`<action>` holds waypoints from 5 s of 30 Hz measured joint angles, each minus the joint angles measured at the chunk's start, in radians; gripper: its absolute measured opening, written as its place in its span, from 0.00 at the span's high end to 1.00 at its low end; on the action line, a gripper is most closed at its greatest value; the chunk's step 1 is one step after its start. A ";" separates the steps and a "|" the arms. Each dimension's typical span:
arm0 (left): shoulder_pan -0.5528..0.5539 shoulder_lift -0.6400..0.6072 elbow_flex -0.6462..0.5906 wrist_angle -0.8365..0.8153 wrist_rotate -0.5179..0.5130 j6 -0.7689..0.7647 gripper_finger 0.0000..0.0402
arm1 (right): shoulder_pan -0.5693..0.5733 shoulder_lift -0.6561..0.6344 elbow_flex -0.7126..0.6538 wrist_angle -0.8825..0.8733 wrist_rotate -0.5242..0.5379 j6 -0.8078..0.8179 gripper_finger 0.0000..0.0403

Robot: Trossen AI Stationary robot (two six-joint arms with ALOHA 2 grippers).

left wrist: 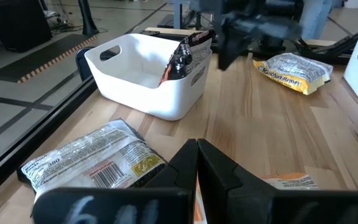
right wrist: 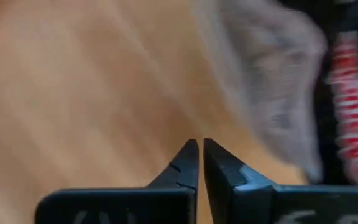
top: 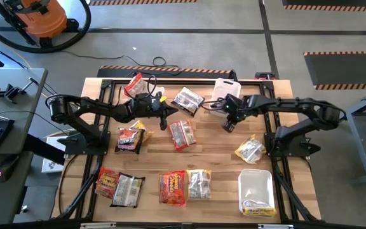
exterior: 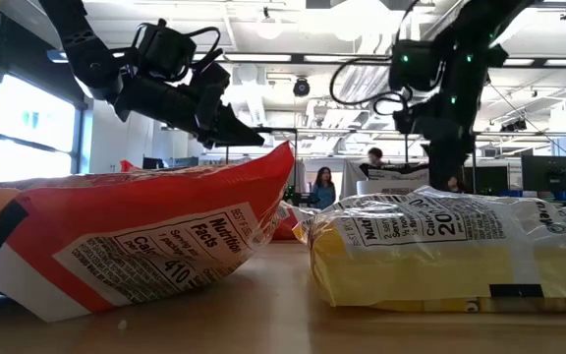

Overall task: Sort Maruchan noodles
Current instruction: Adjust the top right white bin, then put the black noodle pack into the top right white bin

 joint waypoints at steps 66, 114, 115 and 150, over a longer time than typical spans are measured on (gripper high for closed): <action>0.008 0.436 0.494 -0.574 -0.279 0.428 0.60 | 0.247 -0.459 0.020 -0.115 0.144 0.155 0.61; 0.170 0.338 0.492 -0.800 -0.180 0.621 0.62 | 0.247 -0.459 0.020 -0.109 0.143 0.135 0.61; 0.170 0.338 0.492 -0.800 -0.181 0.629 0.62 | 0.247 -0.459 0.020 -0.109 0.143 0.135 0.61; 0.213 0.350 0.641 -1.024 -0.001 0.570 0.66 | 0.247 -0.458 0.020 -0.056 0.141 0.088 0.61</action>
